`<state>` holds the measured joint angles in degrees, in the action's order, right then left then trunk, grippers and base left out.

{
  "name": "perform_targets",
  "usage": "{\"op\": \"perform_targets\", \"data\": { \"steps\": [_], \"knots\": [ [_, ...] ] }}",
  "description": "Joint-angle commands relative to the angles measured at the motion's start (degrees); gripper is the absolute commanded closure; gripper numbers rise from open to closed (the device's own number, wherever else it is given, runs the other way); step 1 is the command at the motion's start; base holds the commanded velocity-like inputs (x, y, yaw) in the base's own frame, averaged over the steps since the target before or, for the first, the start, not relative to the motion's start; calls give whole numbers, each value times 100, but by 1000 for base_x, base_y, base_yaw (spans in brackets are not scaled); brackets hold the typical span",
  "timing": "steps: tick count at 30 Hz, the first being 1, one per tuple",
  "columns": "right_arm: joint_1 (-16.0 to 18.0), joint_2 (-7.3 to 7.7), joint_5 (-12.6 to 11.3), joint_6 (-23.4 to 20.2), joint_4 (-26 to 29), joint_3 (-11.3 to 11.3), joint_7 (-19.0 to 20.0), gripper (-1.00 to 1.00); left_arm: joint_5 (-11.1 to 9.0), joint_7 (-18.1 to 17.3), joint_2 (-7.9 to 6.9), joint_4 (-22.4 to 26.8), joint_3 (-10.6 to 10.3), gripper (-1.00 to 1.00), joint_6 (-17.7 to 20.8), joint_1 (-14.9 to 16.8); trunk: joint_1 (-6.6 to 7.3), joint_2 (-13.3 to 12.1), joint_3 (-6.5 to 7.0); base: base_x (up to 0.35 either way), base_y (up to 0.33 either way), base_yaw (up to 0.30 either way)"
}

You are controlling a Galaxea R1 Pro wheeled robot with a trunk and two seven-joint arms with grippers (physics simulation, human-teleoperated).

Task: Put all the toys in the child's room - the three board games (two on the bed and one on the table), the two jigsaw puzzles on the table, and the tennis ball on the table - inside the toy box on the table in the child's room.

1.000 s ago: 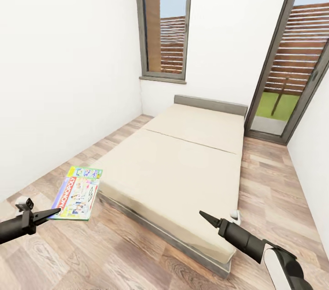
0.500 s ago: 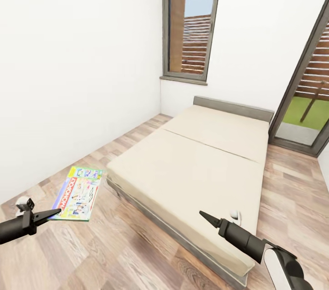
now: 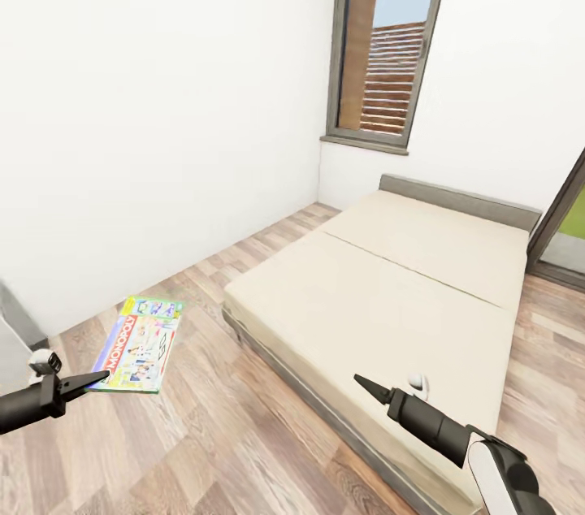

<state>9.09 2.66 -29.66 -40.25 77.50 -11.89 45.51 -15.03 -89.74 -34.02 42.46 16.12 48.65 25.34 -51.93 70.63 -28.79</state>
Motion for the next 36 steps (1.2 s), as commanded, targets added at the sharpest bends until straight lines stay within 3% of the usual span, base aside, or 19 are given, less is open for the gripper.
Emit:
{"op": "perform_targets", "data": {
  "steps": [1, 36],
  "knots": [
    [2, -1, -22, -35, 4, -6, 4, -100, 0, -26, 0, -1, 2, 100, 57, 6, 23, -38, 10, 0, 0, 282],
    [2, -27, -22, -35, 2, -6, -48, -100, 0, -26, 0, 1, -4, 100, 24, 6, 791, -1442, 556, 0, 0, 282]
  ]
}}
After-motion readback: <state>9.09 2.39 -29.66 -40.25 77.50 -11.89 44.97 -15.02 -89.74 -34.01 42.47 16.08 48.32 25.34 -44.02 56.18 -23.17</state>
